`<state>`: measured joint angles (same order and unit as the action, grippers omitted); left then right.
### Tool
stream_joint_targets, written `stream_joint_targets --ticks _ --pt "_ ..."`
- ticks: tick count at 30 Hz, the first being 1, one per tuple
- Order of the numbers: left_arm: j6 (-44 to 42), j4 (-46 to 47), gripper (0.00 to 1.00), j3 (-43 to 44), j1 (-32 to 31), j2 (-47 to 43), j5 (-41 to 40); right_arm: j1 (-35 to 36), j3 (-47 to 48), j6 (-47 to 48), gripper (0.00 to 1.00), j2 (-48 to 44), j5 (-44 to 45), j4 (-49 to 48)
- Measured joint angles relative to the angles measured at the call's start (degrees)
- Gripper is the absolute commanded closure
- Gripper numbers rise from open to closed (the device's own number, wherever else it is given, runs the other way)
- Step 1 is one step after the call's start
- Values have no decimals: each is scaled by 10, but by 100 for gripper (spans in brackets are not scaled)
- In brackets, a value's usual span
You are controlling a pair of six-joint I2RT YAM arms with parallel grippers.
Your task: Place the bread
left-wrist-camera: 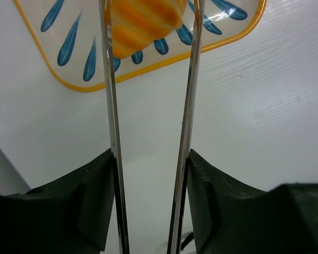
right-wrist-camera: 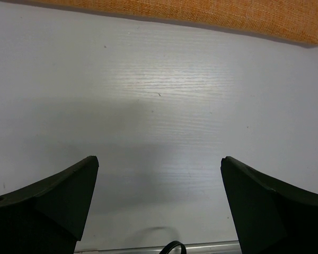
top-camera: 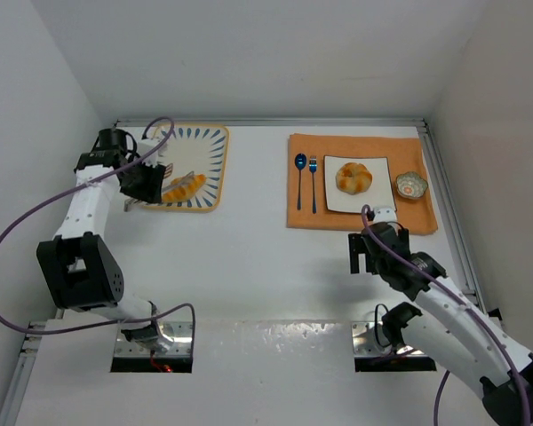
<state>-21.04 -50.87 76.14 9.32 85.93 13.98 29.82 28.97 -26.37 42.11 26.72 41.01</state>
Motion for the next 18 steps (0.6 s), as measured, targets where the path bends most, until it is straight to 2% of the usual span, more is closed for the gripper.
stream_joint_targets --ticks 11,14,18 --pt "-38 14 42 0 13 69 42 0 0 -20 3 -50 -1 19" --pt "-40 19 53 0 14 94 39 0 0 -21 3 -49 -1 22" --pt "-40 22 55 0 16 111 29 0 0 -21 3 -40 -1 22"
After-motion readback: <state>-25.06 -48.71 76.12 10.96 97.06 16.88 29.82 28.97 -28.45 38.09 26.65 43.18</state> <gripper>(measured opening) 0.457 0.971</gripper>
